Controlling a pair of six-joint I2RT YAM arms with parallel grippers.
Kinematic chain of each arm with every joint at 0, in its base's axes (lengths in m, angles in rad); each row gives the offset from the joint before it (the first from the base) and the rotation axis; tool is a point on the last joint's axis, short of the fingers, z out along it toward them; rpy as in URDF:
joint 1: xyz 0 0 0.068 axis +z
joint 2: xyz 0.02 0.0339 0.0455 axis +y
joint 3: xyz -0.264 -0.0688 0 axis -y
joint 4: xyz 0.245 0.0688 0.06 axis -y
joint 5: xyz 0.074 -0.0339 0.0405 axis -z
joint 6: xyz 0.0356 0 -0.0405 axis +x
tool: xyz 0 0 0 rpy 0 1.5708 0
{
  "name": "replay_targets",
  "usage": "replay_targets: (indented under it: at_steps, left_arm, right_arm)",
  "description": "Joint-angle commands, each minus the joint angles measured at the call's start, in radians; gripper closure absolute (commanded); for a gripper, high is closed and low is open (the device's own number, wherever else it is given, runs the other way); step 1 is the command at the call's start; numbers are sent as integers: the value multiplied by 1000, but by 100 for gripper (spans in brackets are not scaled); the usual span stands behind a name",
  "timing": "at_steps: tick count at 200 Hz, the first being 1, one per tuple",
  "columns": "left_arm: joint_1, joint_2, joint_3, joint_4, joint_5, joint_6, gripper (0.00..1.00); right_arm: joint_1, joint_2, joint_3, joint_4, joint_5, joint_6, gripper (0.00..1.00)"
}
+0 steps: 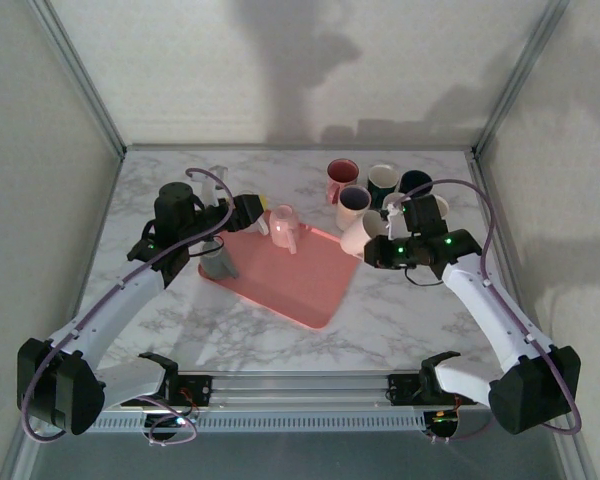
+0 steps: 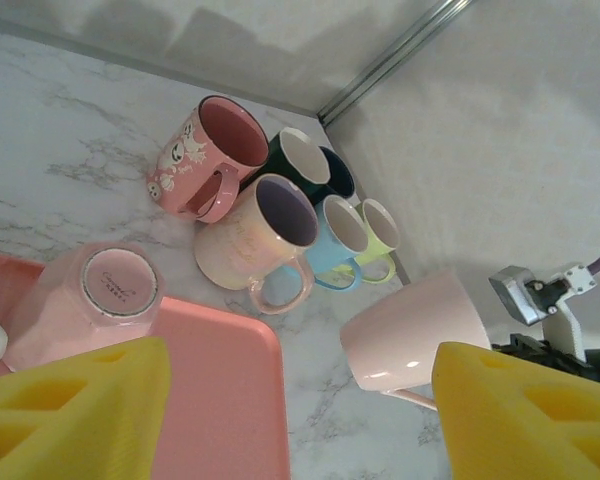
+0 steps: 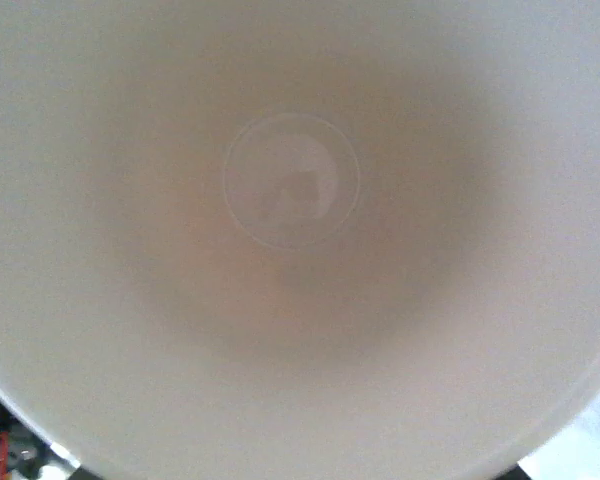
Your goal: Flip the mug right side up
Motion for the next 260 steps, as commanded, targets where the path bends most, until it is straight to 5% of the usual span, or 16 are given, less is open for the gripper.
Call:
replay_targets:
  at_steps: [1,128,260]
  left_arm:
    - [11,-7,34,0,-7,17,31]
    - [12,32,40,-61,-38,72,30]
    - [12,60,19,-41,-22,83,30]
  right_arm:
    - [-6,-26,8,-58,124,11,100]
    - [-5,76,20,-124,456,58,100]
    - [3,217,-9,84,508,25,100]
